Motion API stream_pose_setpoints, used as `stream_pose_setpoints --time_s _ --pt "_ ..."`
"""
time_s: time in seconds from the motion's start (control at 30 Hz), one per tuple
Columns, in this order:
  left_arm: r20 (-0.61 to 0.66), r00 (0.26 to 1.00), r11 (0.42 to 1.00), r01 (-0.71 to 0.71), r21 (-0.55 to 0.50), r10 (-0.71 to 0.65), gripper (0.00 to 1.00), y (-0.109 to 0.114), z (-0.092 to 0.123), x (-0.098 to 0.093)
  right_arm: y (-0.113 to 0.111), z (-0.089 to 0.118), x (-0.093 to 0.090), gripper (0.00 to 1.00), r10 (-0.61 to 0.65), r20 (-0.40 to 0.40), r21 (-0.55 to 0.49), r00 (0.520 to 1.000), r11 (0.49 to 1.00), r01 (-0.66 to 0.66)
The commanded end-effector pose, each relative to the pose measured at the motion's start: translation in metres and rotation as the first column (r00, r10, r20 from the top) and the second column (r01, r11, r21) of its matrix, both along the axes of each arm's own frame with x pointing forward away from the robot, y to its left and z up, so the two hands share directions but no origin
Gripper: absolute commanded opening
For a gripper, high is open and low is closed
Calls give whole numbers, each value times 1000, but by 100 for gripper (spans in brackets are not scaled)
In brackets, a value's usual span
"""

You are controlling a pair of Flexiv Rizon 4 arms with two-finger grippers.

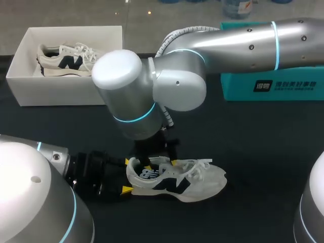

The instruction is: Take the shoe out of the shoebox, open the shoe tongue, remove and reinsert the insole, then place the shoe into the shoebox

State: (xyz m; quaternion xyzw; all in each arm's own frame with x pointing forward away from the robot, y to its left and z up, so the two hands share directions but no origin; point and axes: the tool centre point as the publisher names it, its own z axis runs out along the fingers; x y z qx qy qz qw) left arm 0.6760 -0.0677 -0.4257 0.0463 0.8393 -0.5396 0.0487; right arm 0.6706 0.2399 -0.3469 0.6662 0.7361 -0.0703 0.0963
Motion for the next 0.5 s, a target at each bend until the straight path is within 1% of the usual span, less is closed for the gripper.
stream_pose_setpoints --time_s 0.03,0.2,0.5 --pt "0 1000 1000 1 3 -1 0 -1 -3 0 3 10 -12 73 -311 97 4 945 950 312" --pt "0 1000 1000 1 3 -1 0 -1 -3 0 1 14 -20 75 -322 100 -4 941 946 324" --pt "0 1000 1000 1 3 -1 0 -1 -3 0 2 7 -30 73 -341 93 12 935 940 341"
